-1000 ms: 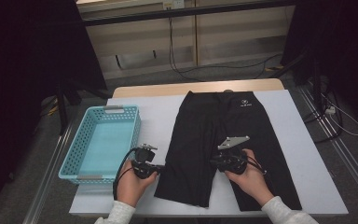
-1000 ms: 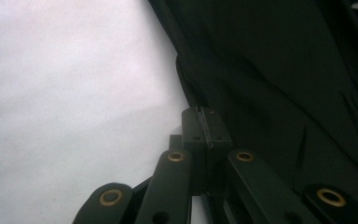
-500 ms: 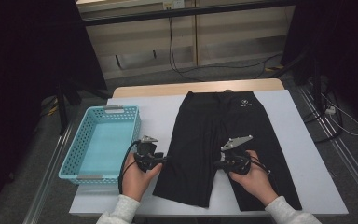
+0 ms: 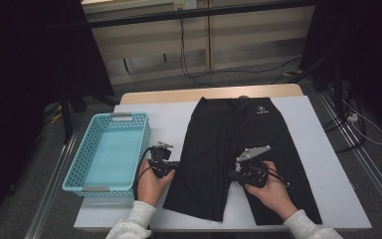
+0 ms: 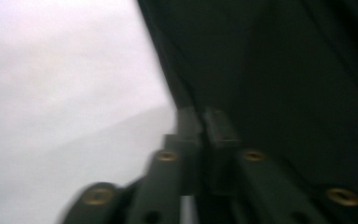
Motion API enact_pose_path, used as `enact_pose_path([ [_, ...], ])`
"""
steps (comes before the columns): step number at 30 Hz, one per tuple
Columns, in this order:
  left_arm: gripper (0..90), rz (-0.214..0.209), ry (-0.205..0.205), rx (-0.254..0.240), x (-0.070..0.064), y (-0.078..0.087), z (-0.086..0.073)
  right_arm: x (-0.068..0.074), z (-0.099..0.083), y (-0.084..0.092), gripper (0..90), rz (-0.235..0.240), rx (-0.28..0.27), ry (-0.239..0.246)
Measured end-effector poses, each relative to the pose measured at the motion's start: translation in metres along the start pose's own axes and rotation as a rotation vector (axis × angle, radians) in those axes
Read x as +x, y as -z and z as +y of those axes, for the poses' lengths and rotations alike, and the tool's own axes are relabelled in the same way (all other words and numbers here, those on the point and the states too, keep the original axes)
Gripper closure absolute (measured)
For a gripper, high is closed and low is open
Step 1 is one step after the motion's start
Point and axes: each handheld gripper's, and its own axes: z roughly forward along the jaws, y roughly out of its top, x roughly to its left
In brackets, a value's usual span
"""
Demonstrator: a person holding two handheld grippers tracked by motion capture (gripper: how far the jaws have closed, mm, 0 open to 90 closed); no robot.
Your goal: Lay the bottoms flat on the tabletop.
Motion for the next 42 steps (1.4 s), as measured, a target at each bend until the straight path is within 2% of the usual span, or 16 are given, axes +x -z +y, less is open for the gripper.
enact_pose_path([
  [4,89.8,0.002,-0.004,-0.029,0.002,0.000,0.002,0.005,0.002,0.005,77.2,0.007,-0.036,0.000],
  [6,89.9,0.000,-0.015,-0.066,0.003,0.000,0.003,0.008,0.004,0.003,70.2,0.028,-0.044,-0.003],
  [8,89.9,0.022,-0.036,-0.092,0.002,0.000,0.004,0.011,0.005,-0.001,69.1,0.080,-0.036,-0.020],
  [9,89.8,0.021,-0.039,-0.102,0.002,-0.001,0.005,0.012,0.005,-0.004,68.0,0.084,-0.026,-0.019],
  [11,89.5,0.024,-0.045,-0.080,0.002,-0.006,0.005,0.015,0.006,-0.006,66.9,0.079,-0.018,-0.001],
  [15,89.4,0.022,-0.050,-0.058,0.002,-0.009,0.004,0.019,0.007,-0.010,57.6,0.076,-0.011,0.008],
  [20,89.8,0.054,-0.057,-0.054,0.002,-0.007,0.004,0.025,0.006,-0.014,63.3,0.039,-0.019,0.068],
  [22,89.8,0.051,-0.048,-0.052,0.003,-0.006,0.004,0.028,0.007,-0.015,74.1,0.006,-0.016,0.104],
  [25,90.0,0.045,-0.034,-0.048,0.006,-0.005,0.003,0.027,0.007,-0.016,90.0,0.028,-0.010,0.111],
  [29,90.0,0.044,-0.039,-0.030,0.005,-0.003,0.003,0.022,0.008,-0.013,90.0,0.069,0.016,0.090],
  [32,90.0,0.038,-0.039,-0.013,0.005,0.001,0.001,0.021,0.005,-0.006,90.0,0.083,0.051,0.108],
  [35,90.0,0.030,-0.035,-0.023,0.007,0.003,0.000,0.018,0.000,-0.002,90.0,0.095,0.048,0.096],
  [38,87.8,0.016,-0.020,-0.032,0.007,0.003,0.000,0.016,-0.001,-0.001,89.2,0.092,0.019,0.104],
  [39,85.4,0.008,-0.015,-0.039,0.006,0.003,0.000,0.016,-0.001,0.000,85.8,0.101,0.002,0.101],
  [40,79.4,0.002,-0.012,-0.051,0.006,0.004,0.000,0.016,0.000,0.001,78.0,0.109,-0.027,0.097],
  [42,62.9,0.009,-0.032,-0.072,0.007,0.006,0.000,0.015,0.002,0.006,67.3,0.091,-0.078,0.090],
])
